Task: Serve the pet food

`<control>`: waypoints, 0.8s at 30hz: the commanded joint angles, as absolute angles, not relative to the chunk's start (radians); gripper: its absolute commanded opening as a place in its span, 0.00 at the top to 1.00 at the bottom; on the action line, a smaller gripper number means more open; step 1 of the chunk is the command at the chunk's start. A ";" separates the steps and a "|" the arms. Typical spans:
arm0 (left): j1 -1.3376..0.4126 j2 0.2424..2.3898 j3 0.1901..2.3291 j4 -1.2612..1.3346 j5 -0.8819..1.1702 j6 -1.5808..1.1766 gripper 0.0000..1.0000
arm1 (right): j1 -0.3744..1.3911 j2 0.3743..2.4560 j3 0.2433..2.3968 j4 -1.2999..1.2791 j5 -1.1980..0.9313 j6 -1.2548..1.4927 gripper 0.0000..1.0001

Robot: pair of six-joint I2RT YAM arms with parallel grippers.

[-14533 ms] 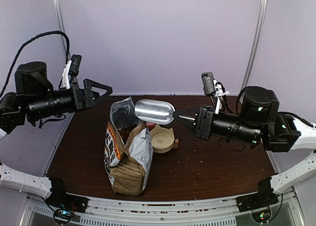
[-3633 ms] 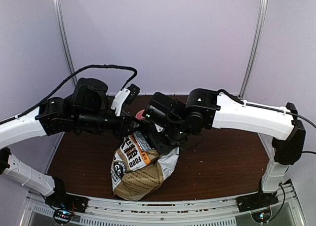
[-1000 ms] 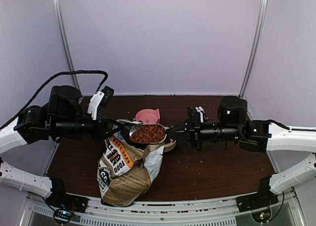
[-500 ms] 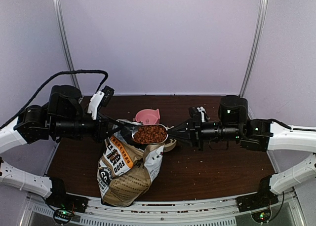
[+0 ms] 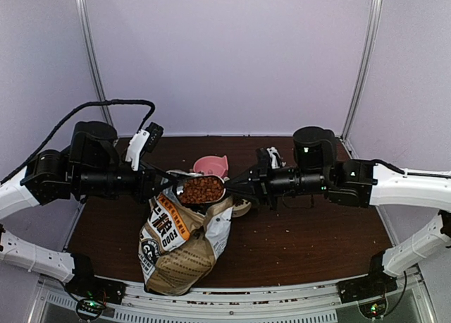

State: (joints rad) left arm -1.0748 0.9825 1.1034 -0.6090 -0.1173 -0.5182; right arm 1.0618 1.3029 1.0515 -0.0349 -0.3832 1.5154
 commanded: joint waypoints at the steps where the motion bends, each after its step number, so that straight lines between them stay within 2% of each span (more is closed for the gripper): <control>1: -1.060 0.965 1.159 -0.403 -0.153 -0.521 1.00 | 1.076 1.355 1.111 -0.068 -0.278 1.519 1.00; 10: -1.058 0.969 1.153 -0.409 -0.158 -0.516 1.00 | 1.121 1.444 1.175 -0.100 -0.223 1.508 1.00; 19: -1.058 0.927 1.150 -0.453 -0.162 -0.453 1.00 | 1.159 1.486 1.409 -0.410 -0.080 1.295 1.00; 24: -1.059 0.916 1.184 -0.492 -0.151 -0.329 0.69 | 1.168 1.493 1.458 -0.470 -0.051 1.251 1.00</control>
State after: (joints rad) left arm -1.0725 0.9596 1.1095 -0.6060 -0.1207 -0.4477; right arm 1.1679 1.4944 1.4139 -0.3786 -0.1490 1.3247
